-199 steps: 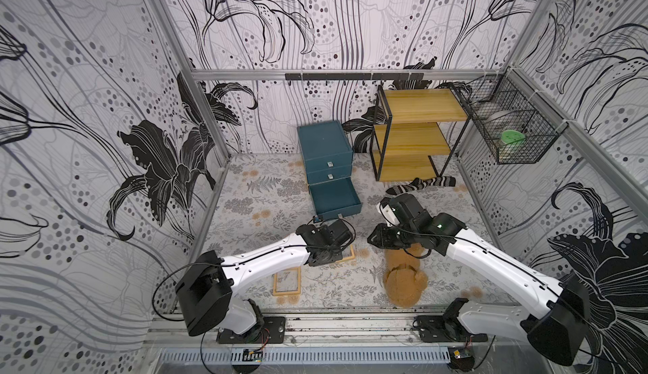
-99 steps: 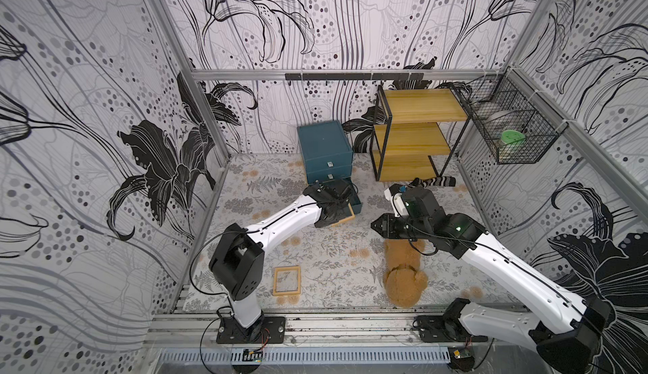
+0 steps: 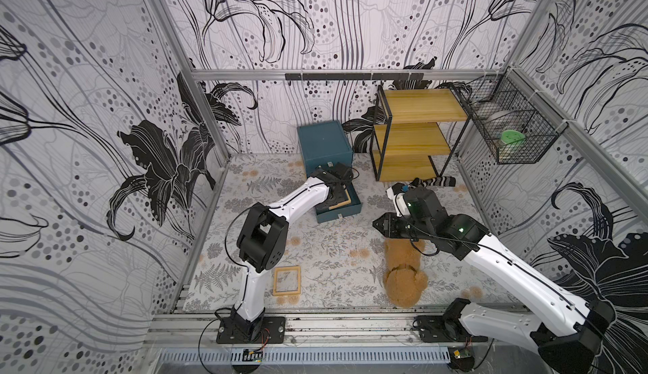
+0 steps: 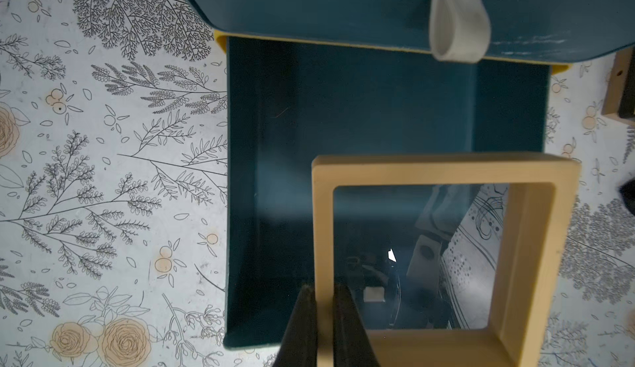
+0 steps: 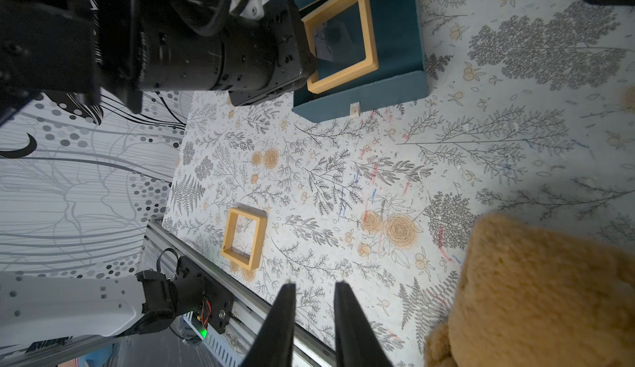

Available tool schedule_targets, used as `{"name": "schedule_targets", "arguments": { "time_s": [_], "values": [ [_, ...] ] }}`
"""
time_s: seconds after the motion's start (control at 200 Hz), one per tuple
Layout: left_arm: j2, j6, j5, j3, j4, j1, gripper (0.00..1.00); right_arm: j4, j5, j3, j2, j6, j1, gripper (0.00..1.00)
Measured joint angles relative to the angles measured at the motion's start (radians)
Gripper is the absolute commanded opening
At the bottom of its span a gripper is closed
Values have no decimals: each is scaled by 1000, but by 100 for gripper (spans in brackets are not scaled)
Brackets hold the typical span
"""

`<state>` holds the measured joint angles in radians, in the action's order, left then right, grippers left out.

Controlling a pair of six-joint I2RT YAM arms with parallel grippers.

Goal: Place the brooch boxes into the drawer by color
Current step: Place the brooch box in the drawer.

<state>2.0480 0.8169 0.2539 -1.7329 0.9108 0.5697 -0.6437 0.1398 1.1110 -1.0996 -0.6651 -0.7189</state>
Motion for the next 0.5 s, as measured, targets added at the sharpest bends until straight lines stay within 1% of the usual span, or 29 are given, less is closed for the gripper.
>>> {"name": "schedule_targets", "arguments": {
  "time_s": [0.501],
  "values": [
    [76, -35, 14, -35, -24, -11, 0, 0, -6, 0, 14, -12, 0, 25]
  ]
}}
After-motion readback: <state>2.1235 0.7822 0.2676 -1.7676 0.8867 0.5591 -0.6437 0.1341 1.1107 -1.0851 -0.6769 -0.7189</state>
